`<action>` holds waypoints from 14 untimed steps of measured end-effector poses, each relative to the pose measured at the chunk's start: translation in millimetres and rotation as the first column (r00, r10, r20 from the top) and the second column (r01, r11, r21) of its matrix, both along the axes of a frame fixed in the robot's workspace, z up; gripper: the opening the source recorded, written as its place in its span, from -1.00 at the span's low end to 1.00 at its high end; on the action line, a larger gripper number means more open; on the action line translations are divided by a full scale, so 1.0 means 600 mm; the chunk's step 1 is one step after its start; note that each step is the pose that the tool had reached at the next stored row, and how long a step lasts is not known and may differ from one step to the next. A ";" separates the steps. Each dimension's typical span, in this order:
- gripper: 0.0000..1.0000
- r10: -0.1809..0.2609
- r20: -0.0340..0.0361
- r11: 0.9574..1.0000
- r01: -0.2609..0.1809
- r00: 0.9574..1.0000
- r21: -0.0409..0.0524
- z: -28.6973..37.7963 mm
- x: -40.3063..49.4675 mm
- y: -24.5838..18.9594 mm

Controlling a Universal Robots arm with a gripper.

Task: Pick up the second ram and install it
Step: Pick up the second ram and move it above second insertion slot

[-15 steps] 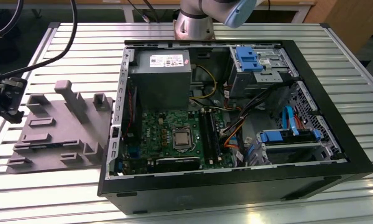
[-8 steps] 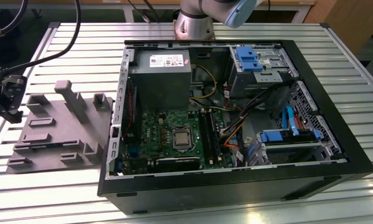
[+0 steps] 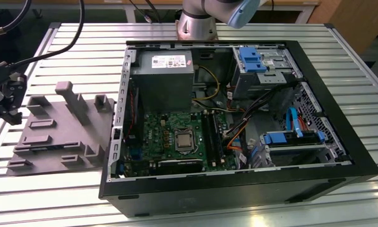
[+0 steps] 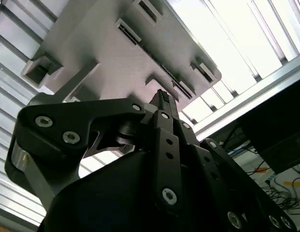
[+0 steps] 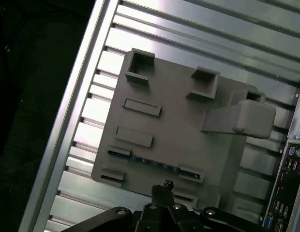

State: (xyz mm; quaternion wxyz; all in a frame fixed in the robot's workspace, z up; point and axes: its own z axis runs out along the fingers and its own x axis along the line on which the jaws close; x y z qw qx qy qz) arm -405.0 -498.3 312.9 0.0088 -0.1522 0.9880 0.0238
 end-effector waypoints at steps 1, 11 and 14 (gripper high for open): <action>-0.79 0.017 0.000 1.000 -0.017 1.000 0.000 0.000 0.000 0.0000; -0.79 0.174 0.000 0.985 -0.174 0.985 0.000 0.000 0.000 0.0000; -0.79 0.220 0.000 0.975 -0.220 0.975 0.000 -0.001 0.000 0.0000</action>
